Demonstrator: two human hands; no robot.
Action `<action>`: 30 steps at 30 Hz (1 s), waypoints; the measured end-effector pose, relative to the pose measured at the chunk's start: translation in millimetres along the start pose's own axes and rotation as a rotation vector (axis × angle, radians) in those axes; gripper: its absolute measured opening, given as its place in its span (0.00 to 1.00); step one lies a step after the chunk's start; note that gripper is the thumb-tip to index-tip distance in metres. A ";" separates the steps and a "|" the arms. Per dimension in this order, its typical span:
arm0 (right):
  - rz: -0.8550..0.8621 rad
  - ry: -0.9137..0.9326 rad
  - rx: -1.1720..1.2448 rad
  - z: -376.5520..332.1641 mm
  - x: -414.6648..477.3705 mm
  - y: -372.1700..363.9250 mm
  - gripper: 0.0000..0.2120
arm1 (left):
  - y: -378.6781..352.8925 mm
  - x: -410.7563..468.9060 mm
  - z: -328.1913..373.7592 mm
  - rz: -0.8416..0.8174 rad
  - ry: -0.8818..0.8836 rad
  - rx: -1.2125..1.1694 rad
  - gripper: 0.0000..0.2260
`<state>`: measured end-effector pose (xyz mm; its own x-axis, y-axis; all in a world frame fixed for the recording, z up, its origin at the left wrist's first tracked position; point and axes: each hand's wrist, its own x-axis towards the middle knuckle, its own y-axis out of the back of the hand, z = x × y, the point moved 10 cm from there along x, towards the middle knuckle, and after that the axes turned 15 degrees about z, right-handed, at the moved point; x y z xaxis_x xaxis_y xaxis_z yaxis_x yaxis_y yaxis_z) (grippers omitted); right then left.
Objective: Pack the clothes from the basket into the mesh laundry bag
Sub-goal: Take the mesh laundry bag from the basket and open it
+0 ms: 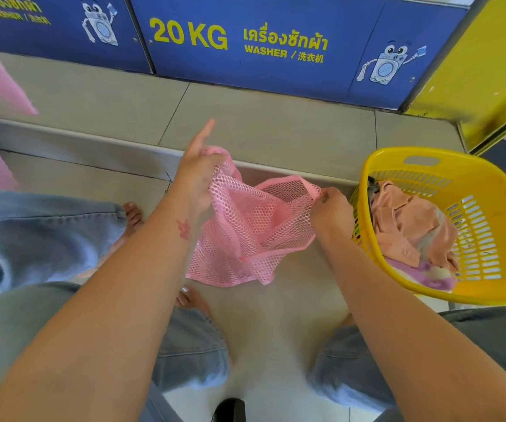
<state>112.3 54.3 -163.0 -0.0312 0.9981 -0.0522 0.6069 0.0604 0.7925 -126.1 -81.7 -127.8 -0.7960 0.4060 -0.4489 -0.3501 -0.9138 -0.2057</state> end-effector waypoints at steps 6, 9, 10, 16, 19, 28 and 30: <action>-0.001 -0.011 -0.010 -1.9 -0.1 9.9 0.15 | 4.1 2.7 22.1 0.055 -0.245 0.424 0.20; -0.005 0.004 0.002 -5.6 -3.0 12.7 0.15 | 10.5 -6.3 8.5 0.086 -0.231 0.803 0.15; -0.003 0.011 0.004 -6.7 -3.7 13.3 0.15 | 14.7 -12.1 1.6 0.084 -0.171 0.891 0.15; 0.022 0.029 0.020 -12.0 -5.6 19.0 0.15 | 21.3 -41.6 -38.7 -0.224 -0.093 1.646 0.21; 0.020 0.041 0.022 -14.2 -5.7 19.9 0.14 | 35.2 -28.0 -46.3 -0.180 -0.106 1.805 0.28; 0.034 0.063 -0.006 -11.9 -4.5 25.8 0.15 | 22.0 -16.5 -43.5 -0.133 0.044 0.887 0.08; 0.055 0.092 -0.015 -13.2 -3.8 30.0 0.15 | 20.2 -14.1 -33.7 -0.089 0.052 0.749 0.06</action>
<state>120.2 52.4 -131.0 -0.0709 0.9964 0.0471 0.5979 0.0047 0.8015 -105.4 -105.6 -155.0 -0.7311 0.4618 -0.5021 -0.6689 -0.6298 0.3948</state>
